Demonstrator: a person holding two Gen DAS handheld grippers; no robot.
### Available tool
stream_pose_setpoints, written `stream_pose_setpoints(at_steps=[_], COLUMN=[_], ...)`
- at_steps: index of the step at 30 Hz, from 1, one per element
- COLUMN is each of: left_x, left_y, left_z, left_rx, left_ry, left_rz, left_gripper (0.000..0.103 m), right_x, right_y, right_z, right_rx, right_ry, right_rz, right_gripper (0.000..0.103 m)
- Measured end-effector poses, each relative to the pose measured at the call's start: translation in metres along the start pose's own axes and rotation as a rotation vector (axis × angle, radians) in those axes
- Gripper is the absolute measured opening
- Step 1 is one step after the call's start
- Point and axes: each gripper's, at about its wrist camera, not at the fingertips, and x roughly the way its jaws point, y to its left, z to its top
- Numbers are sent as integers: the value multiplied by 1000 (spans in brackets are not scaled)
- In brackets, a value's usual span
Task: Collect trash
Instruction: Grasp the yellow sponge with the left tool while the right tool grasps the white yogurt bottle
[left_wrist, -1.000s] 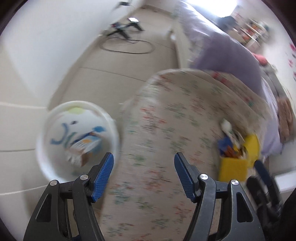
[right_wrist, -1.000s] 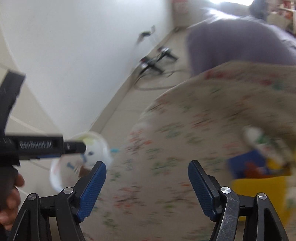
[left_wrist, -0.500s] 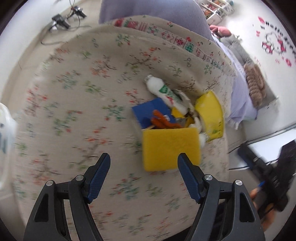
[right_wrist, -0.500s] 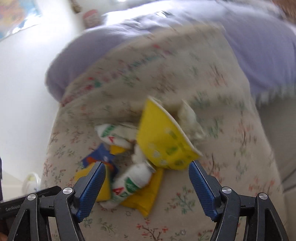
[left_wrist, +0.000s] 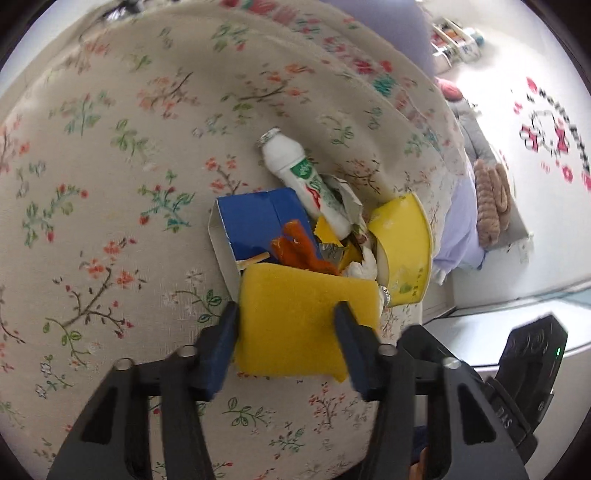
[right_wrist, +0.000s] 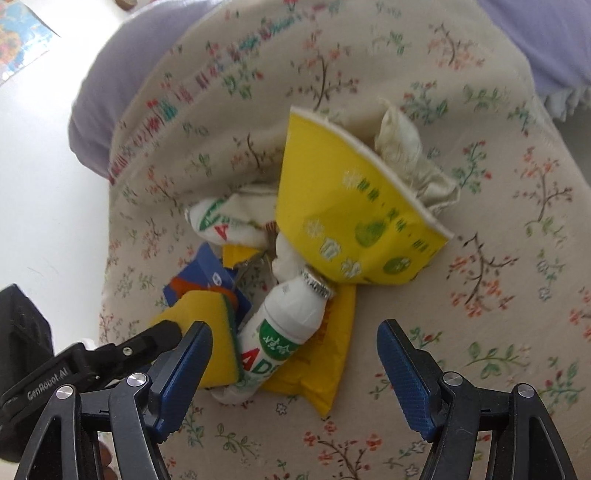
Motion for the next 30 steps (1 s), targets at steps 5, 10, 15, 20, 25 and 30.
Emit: stream_pose_setpoints(at_steps=[5, 10, 15, 20, 25, 30], left_x=[-7, -32, -69, -91, -102, -121], left_y=[-5, -1, 4, 16, 27, 35], left_z=[-1, -5, -12, -18, -24, -28], left_rx=[45, 52, 90, 127, 160, 185], left_ry=[-23, -45, -126, -164, -208, -235], left_rz=[18, 26, 100, 220, 355, 407], left_gripper=[31, 29, 29, 29, 29, 29], right_x=[14, 22, 23, 42, 63, 63], right_y=[-3, -17, -16, 1, 17, 21], right_z=[0, -2, -4, -7, -14, -21], right_rx=[52, 140, 137, 125, 119, 158], right_ry=[32, 46, 28, 48, 62, 28], right_rz=[-4, 15, 2, 14, 20, 41], right_gripper=[78, 76, 73, 68, 60, 44])
